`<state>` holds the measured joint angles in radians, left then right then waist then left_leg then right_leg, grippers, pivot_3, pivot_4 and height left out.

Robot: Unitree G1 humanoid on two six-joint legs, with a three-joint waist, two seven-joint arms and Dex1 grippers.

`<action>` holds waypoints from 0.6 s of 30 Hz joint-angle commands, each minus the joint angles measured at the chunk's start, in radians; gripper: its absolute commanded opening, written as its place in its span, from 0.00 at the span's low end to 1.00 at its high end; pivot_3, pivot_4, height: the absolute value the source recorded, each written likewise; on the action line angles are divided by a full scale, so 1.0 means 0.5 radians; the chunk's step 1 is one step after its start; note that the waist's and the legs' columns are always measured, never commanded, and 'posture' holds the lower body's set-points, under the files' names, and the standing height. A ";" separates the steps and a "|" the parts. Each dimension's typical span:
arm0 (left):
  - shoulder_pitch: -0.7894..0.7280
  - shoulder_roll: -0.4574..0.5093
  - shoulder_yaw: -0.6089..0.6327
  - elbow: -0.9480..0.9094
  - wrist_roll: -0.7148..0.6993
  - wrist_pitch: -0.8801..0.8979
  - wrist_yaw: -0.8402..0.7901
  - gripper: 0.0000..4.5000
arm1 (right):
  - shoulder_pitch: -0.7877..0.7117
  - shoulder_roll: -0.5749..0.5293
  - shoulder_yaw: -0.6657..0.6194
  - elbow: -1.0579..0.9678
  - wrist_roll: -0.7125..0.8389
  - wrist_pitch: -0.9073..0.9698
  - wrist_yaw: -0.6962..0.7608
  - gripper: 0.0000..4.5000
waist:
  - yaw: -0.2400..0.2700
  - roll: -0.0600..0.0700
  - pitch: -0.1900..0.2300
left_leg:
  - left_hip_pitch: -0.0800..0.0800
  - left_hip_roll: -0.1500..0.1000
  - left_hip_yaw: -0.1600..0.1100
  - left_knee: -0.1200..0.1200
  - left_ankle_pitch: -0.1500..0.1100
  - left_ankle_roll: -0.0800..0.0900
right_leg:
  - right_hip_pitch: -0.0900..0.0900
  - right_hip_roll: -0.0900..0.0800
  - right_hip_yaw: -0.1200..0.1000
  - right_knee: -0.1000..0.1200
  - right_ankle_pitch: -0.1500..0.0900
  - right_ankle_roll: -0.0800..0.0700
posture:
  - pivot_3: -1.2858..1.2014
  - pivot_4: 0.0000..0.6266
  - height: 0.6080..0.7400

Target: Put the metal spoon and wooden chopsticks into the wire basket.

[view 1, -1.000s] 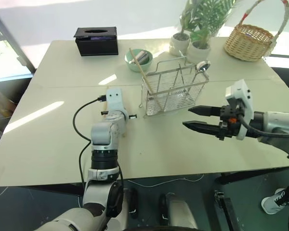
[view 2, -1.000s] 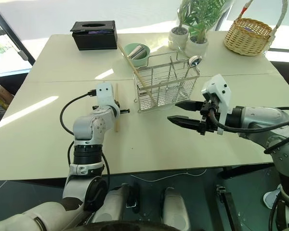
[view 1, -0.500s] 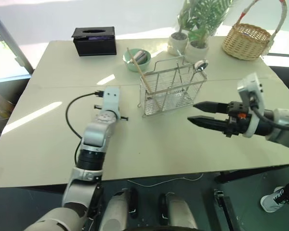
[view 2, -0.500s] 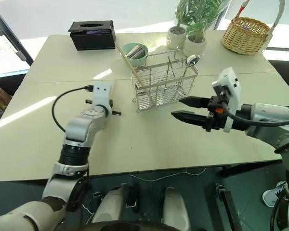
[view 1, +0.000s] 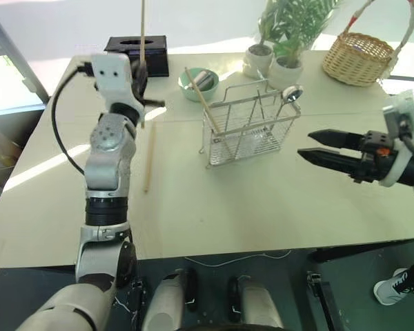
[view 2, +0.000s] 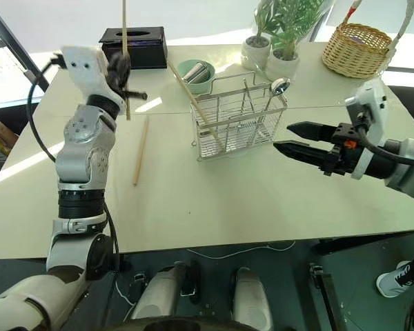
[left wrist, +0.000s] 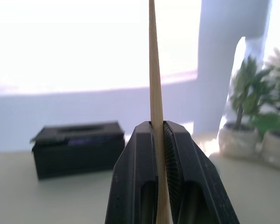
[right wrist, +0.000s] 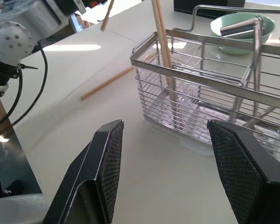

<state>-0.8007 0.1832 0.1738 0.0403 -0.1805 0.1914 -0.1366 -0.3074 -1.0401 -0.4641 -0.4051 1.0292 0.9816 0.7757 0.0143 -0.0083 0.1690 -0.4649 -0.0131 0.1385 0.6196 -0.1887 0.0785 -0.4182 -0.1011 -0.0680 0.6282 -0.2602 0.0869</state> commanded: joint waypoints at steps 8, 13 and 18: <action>-0.224 -0.222 -0.144 -0.010 -0.432 -0.168 -0.494 0.01 | -0.025 -0.047 -0.127 0.030 -0.066 -0.056 0.013 0.66 | -0.004 0.000 0.000 | 0.003 0.000 0.000 0.010 0.000 0.001 | 0.008 0.000 -0.001 0.001 0.001 0.001 | 0.52 0.24 1.00; -0.194 -0.383 -0.249 0.242 -0.387 -0.378 -0.635 0.01 | -0.029 0.008 -0.127 -0.041 -0.031 -0.052 -0.059 0.66 | -0.002 0.000 0.000 | 0.003 0.000 -0.001 0.019 -0.006 0.011 | 0.013 -0.001 -0.002 0.000 0.002 0.004 | 0.52 0.24 1.00; -0.190 -0.512 -0.258 0.516 -0.360 -0.625 -0.683 0.01 | -0.034 0.067 -0.138 -0.124 0.034 -0.046 -0.163 0.66 | -0.004 0.000 0.000 | 0.003 0.000 0.000 0.022 -0.011 0.019 | 0.014 -0.002 -0.003 -0.002 0.004 0.007 | 0.52 0.24 1.00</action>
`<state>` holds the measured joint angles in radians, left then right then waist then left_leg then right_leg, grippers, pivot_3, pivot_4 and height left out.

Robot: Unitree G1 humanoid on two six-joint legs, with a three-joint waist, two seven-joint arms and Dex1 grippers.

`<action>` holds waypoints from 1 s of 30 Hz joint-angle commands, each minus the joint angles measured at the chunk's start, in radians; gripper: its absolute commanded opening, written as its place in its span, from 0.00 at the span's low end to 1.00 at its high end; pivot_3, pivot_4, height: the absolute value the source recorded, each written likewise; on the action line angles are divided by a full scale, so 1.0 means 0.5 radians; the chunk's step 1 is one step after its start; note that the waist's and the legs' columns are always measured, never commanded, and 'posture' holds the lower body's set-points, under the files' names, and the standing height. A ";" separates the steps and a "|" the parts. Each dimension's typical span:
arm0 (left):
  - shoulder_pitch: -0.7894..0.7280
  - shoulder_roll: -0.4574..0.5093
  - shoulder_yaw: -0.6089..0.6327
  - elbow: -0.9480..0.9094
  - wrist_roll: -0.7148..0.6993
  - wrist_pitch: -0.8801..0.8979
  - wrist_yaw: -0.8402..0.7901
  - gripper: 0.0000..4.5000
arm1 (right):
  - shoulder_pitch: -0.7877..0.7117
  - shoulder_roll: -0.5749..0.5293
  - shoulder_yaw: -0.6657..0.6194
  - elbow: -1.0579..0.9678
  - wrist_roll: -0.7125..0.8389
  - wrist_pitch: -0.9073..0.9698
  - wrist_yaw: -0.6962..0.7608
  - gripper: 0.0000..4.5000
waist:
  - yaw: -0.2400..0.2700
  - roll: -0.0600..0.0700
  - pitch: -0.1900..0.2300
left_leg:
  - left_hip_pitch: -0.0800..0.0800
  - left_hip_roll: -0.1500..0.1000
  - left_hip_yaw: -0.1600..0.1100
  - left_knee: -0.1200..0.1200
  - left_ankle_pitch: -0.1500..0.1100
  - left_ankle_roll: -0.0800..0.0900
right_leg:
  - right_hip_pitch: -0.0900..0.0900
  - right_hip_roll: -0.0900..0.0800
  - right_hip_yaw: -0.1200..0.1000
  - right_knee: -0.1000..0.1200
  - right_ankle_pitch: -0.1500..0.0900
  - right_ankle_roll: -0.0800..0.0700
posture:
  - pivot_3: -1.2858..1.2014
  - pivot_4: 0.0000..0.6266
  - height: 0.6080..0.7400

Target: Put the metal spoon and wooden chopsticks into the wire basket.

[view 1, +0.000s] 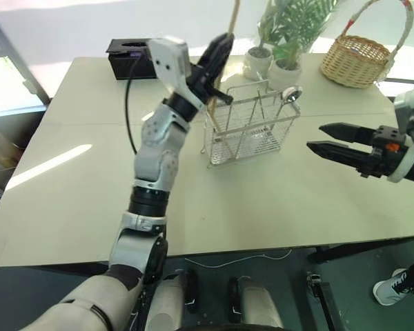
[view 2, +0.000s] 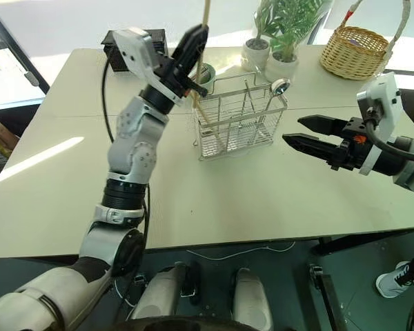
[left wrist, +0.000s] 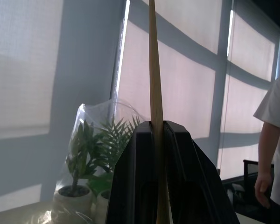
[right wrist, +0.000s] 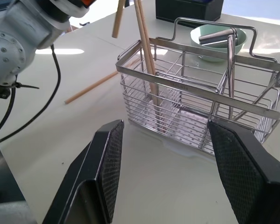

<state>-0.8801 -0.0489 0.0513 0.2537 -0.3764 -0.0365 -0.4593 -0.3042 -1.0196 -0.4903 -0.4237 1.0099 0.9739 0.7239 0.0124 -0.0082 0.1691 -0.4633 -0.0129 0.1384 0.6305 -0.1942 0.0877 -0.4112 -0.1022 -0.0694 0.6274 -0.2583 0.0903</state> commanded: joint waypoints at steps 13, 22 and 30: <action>-0.113 -0.135 0.024 0.473 0.021 -0.409 -0.128 0.01 | 0.043 0.168 -0.134 -0.279 0.173 -0.096 -0.292 0.66 | 0.002 0.000 0.001 | -0.002 0.000 0.000 0.001 -0.002 0.003 | 0.000 0.000 -0.003 -0.001 0.000 0.001 | 0.52 0.24 1.00; -0.062 -0.148 0.014 0.408 0.010 -0.360 -0.144 0.61 | 0.119 0.174 -0.146 -0.279 0.154 -0.180 -0.292 0.66 | 0.001 0.000 0.000 | -0.001 0.000 0.000 0.002 -0.003 0.005 | 0.001 0.000 -0.003 -0.001 0.000 0.001 | 0.52 0.24 1.00; -0.016 -0.154 0.009 0.288 0.012 -0.299 -0.104 0.99 | 0.117 0.157 -0.119 -0.231 0.137 -0.213 -0.249 0.66 | 0.002 0.000 0.001 | -0.001 0.000 0.000 0.002 -0.003 0.005 | 0.001 0.000 -0.003 -0.001 0.001 0.001 | 0.52 0.24 1.00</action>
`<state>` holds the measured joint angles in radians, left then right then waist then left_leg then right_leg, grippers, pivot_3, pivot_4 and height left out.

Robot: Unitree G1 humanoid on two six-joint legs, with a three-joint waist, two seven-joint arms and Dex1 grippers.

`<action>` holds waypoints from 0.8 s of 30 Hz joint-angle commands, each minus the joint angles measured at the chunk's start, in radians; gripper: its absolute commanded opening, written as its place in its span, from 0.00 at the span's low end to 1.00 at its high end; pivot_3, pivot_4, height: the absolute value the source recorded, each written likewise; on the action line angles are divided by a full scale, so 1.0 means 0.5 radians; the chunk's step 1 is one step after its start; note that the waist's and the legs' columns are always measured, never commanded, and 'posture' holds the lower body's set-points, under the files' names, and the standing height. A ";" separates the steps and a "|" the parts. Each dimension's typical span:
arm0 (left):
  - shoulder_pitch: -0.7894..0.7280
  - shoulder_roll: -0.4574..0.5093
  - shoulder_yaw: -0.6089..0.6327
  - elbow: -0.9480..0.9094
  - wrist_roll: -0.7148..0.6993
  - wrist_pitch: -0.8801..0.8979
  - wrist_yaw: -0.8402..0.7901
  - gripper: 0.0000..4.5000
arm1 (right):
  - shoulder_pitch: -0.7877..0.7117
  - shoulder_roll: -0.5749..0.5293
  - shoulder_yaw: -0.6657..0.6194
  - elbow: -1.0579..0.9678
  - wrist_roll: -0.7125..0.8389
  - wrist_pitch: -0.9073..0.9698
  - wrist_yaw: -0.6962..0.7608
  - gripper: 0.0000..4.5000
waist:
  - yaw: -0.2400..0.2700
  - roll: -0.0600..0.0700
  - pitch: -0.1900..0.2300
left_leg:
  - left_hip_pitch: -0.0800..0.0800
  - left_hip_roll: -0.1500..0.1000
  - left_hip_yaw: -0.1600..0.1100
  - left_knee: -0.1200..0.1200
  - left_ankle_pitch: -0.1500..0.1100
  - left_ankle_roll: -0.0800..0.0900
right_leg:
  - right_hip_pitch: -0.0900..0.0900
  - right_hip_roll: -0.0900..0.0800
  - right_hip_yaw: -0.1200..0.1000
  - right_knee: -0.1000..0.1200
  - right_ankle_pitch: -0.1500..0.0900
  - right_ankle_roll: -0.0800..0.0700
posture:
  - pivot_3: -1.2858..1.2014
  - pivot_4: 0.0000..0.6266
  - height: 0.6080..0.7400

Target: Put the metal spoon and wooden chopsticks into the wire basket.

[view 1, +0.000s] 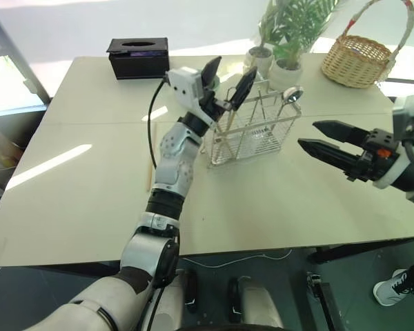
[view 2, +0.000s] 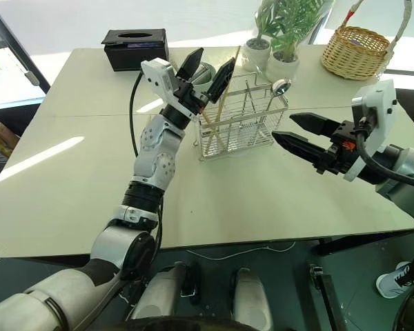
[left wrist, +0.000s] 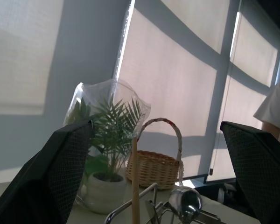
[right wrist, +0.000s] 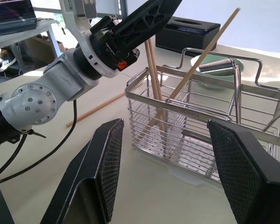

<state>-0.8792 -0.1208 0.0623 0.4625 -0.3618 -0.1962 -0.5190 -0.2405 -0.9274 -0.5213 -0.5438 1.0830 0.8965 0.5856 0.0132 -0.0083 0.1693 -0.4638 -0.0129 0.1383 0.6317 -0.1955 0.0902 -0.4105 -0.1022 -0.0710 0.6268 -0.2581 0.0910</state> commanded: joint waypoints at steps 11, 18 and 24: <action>-0.333 0.431 0.422 -0.298 0.035 0.679 0.978 0.99 | -0.175 -0.007 0.174 -0.063 0.235 0.024 0.037 0.66 | -0.019 0.000 0.000 | 0.003 0.002 0.000 0.001 0.000 0.001 | 0.000 0.001 0.000 0.004 0.003 0.006 | 0.52 0.24 1.00; -0.100 0.828 0.468 -0.424 0.094 1.283 1.116 0.99 | -0.260 0.030 0.334 -0.123 0.408 0.053 -0.057 0.66 | 0.003 -0.001 0.001 | 0.002 0.003 -0.001 0.000 0.006 -0.010 | -0.001 0.001 -0.004 0.005 0.003 0.008 | 0.52 0.24 1.00; 0.246 0.949 0.307 -0.795 0.100 1.779 1.010 0.99 | -0.284 0.027 0.383 -0.089 0.438 0.040 -0.078 0.66 | 0.002 -0.004 0.002 | 0.001 0.001 0.000 0.000 0.005 -0.011 | -0.002 -0.003 -0.004 0.001 0.002 0.001 | 0.52 0.24 1.00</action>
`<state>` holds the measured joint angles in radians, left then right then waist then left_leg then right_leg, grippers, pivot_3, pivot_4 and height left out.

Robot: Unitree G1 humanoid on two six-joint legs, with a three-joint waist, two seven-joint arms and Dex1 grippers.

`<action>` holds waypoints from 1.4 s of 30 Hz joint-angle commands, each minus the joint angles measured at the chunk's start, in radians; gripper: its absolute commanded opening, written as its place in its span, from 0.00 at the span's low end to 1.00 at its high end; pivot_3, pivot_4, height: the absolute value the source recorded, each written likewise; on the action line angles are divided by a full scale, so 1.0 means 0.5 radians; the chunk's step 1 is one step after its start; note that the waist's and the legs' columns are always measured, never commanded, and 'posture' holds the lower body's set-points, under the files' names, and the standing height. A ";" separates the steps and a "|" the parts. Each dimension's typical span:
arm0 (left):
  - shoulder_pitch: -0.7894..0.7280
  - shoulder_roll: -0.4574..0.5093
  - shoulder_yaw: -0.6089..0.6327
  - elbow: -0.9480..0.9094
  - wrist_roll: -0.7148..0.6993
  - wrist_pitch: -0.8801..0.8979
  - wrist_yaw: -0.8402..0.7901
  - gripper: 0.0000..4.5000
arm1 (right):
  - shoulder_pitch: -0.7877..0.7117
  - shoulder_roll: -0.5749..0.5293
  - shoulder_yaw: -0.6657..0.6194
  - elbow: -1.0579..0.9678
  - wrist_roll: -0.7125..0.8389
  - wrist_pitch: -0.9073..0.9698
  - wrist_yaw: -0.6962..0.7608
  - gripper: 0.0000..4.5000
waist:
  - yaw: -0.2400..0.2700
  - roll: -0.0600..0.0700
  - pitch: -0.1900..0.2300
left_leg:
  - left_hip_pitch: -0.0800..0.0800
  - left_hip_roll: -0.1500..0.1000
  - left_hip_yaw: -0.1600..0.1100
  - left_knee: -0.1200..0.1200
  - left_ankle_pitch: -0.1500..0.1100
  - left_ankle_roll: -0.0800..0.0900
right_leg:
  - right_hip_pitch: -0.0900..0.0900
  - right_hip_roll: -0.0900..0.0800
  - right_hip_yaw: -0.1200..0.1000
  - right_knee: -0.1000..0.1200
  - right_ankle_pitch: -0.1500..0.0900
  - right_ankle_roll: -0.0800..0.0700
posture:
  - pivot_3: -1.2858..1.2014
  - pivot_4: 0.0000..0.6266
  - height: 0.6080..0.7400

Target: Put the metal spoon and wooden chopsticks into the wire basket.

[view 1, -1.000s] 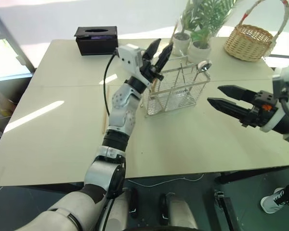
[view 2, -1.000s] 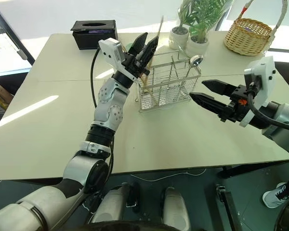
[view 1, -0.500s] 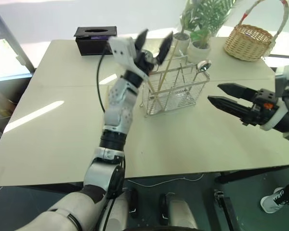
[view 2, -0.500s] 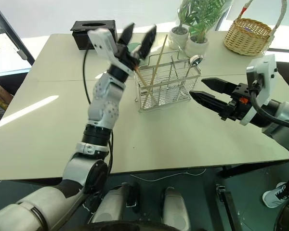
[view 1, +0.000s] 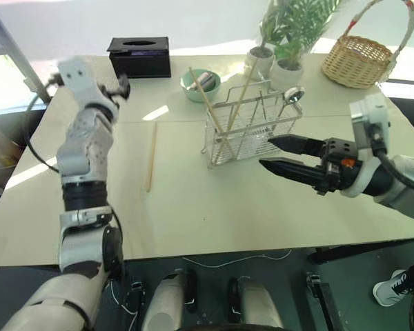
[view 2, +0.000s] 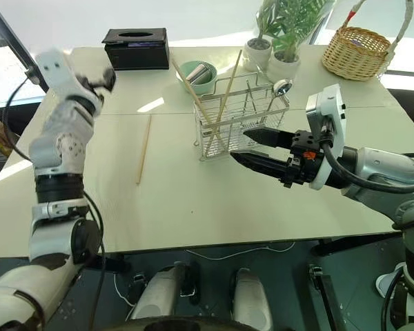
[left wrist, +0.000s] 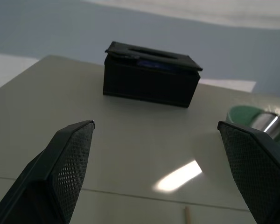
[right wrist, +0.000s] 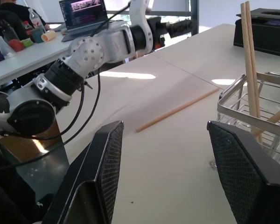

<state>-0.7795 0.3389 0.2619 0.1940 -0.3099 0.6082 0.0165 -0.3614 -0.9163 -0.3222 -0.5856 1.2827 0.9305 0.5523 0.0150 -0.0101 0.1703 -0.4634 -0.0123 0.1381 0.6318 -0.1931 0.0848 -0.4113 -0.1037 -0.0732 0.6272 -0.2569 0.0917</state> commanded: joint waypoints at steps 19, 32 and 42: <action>0.538 -0.016 -0.441 -0.692 0.222 0.826 -0.076 0.99 | -0.016 0.029 -0.009 -0.025 0.042 -0.044 -0.091 0.66 | -0.002 0.001 0.000 | -0.001 0.000 0.003 -0.019 0.004 -0.007 | -0.017 -0.001 0.001 -0.004 0.002 -0.004 | 0.52 0.24 1.00; 0.119 -0.143 -0.280 -0.234 0.308 1.105 0.080 0.99 | -0.003 0.025 -0.017 -0.018 0.021 -0.052 -0.095 0.66 | -0.005 0.001 -0.001 | -0.002 0.001 0.003 -0.018 0.002 -0.004 | -0.018 -0.002 0.000 -0.002 0.007 -0.008 | 0.52 0.24 1.00; -0.103 -0.223 -0.014 -0.038 0.302 1.559 0.125 0.99 | 0.036 0.030 -0.034 -0.029 -0.007 -0.084 -0.090 0.66 | -0.005 0.001 -0.001 | -0.008 0.001 0.003 -0.017 0.009 -0.013 | -0.020 -0.002 -0.001 0.000 0.011 -0.001 | 0.52 0.24 1.00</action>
<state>-0.8398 0.2333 0.2233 0.1512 -0.1636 1.3583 0.0695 -0.3423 -0.8994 -0.3019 -0.5814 1.2782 0.9108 0.5063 0.0128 -0.0096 0.1698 -0.4671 -0.0120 0.1398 0.6232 -0.1888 0.0782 -0.4210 -0.1049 -0.0738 0.6275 -0.2515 0.0912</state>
